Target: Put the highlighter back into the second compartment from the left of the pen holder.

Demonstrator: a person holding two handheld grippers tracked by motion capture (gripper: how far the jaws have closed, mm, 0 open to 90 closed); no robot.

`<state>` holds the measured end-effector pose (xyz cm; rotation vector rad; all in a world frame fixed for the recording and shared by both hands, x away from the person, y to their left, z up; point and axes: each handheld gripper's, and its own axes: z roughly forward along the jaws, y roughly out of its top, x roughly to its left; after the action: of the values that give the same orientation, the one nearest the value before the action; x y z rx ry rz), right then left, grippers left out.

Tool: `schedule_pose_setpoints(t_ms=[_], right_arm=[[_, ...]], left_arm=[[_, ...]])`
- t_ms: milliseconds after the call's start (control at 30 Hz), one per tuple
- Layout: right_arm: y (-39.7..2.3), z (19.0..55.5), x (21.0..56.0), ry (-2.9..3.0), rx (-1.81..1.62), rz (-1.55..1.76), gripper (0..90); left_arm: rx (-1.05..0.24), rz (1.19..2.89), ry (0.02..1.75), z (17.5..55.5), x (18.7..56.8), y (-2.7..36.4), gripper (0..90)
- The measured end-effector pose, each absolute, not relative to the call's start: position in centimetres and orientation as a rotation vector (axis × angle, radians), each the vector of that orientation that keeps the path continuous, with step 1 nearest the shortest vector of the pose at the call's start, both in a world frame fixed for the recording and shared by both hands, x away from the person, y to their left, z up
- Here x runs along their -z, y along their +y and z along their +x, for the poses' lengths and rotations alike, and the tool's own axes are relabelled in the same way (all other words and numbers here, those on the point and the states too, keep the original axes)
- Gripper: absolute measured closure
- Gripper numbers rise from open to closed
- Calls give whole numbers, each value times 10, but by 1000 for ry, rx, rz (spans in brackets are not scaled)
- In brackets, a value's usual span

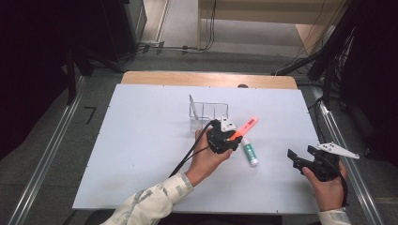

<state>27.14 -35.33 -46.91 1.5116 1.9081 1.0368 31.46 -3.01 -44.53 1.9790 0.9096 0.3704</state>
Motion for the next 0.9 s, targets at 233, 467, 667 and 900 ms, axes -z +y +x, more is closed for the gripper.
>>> schedule_pose_setpoints(t_ms=[233,467,667,900], right_arm=[[-353,272,470,1910,-1033,1511,175],[-353,272,470,1914,-1034,1507,175],[-352,272,470,1917,-1032,1512,175],[-353,272,470,1913,-1035,1508,175]], left_arm=[[-370,1960,921,312,443,-19,676],[-370,1942,947,310,443,-6,676],[-380,1922,975,309,440,8,676],[-413,1904,1021,310,437,29,676]])
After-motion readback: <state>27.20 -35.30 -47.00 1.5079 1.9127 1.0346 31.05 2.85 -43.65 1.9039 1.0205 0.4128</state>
